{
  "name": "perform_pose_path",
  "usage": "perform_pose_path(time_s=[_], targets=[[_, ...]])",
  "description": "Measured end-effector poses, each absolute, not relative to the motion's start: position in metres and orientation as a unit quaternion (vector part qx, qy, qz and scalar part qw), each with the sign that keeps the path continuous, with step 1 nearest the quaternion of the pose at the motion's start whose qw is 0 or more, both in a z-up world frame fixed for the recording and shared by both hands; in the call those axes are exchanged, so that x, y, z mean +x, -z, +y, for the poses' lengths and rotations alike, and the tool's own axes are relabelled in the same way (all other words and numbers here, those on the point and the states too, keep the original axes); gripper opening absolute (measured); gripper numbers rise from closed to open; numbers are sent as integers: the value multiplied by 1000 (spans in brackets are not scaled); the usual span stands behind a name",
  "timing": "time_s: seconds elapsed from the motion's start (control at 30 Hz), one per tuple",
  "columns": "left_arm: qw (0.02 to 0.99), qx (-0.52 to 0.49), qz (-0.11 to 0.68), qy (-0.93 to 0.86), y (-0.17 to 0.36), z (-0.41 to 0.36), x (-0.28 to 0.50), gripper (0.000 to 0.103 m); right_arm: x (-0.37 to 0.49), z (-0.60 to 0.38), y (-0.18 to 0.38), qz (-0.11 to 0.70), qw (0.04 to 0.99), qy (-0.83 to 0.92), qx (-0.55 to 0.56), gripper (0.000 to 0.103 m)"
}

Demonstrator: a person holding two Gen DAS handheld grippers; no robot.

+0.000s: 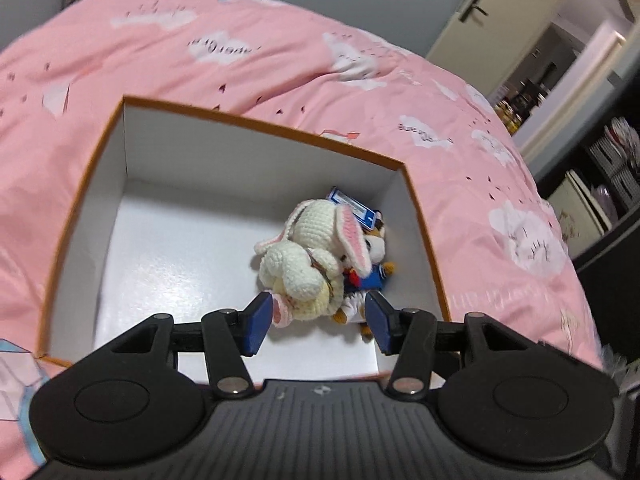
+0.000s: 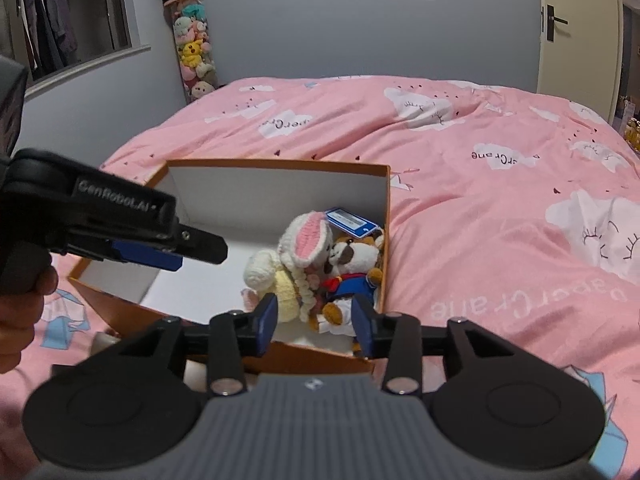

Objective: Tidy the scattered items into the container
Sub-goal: 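Grasp the pink pompom plush with the right gripper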

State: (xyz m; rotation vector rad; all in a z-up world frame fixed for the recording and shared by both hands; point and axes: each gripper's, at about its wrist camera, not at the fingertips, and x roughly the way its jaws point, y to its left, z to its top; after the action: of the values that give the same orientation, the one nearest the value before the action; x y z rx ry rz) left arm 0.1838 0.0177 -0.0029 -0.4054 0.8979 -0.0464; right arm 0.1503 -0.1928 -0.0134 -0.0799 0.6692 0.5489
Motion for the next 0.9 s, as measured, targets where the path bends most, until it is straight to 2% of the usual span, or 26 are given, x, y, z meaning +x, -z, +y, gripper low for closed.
perform_pose_path(time_s=[0.07,0.2,0.47,0.63,0.9], targets=[[885,-180,429,28,-3,15,173,59,142,-196,9,319,906,-277,-29,55],[888,-168,426,34,-11,16,151,59,126,-198,4,328,900,-288,-15,60],[883,-154,439,63,-6,13,110,59,93,-207,12,345,894,-284,-19,61],[885,-120,443,76,6,0,92,59,79,-213,30,372,886,-275,-26,70],[887,-82,445,89,22,-15,84,59,78,-213,51,389,879,-274,-21,71]])
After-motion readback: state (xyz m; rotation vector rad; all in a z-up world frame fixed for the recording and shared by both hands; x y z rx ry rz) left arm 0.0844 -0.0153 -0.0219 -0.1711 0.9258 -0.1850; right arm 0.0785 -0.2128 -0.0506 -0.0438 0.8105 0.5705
